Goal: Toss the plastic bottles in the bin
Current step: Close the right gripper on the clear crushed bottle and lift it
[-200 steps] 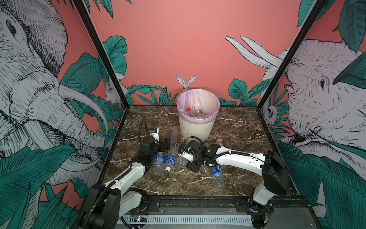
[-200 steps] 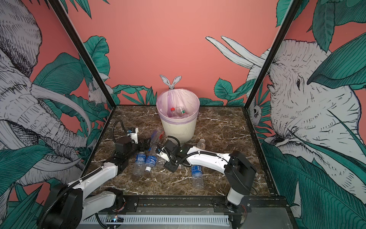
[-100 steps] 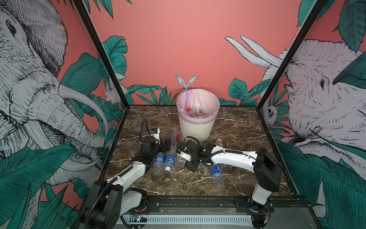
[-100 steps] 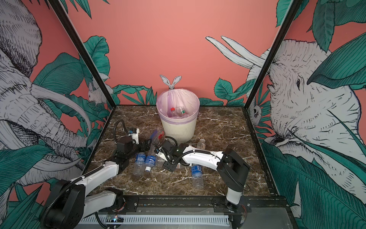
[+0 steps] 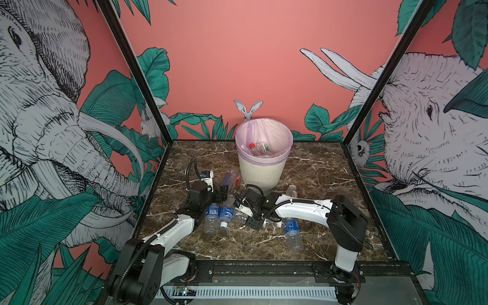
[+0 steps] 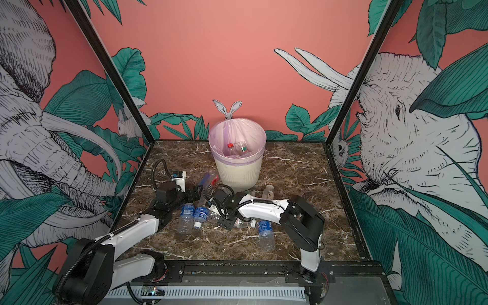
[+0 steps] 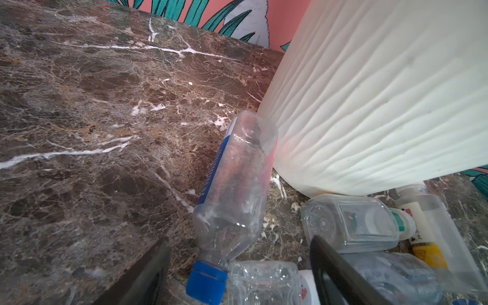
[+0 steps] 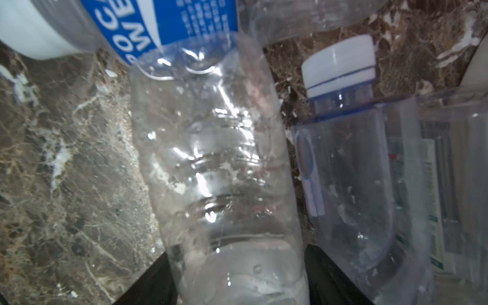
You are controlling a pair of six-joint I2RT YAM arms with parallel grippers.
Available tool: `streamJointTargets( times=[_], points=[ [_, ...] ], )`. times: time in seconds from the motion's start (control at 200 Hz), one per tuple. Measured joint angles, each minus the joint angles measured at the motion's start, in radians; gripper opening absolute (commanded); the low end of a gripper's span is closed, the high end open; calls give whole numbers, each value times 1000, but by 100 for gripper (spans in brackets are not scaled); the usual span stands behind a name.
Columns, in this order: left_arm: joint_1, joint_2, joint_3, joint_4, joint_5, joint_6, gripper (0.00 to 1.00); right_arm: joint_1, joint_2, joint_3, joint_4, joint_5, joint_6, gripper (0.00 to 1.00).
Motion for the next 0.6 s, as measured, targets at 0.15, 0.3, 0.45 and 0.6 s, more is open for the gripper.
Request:
streamJointTargets(
  times=[0.15, 0.3, 0.45, 0.6],
  points=[
    [0, 1, 0, 0, 4, -1, 84, 1, 0, 0, -2, 3, 0, 72],
    [1, 1, 0, 0, 6, -1, 84, 1, 0, 0, -2, 5, 1, 71],
    [3, 1, 0, 0, 9, -2, 84, 1, 0, 0, -2, 7, 3, 64],
    [3, 5, 0, 0, 14, -2, 84, 3, -2, -2, 2, 12, 6, 54]
  ],
)
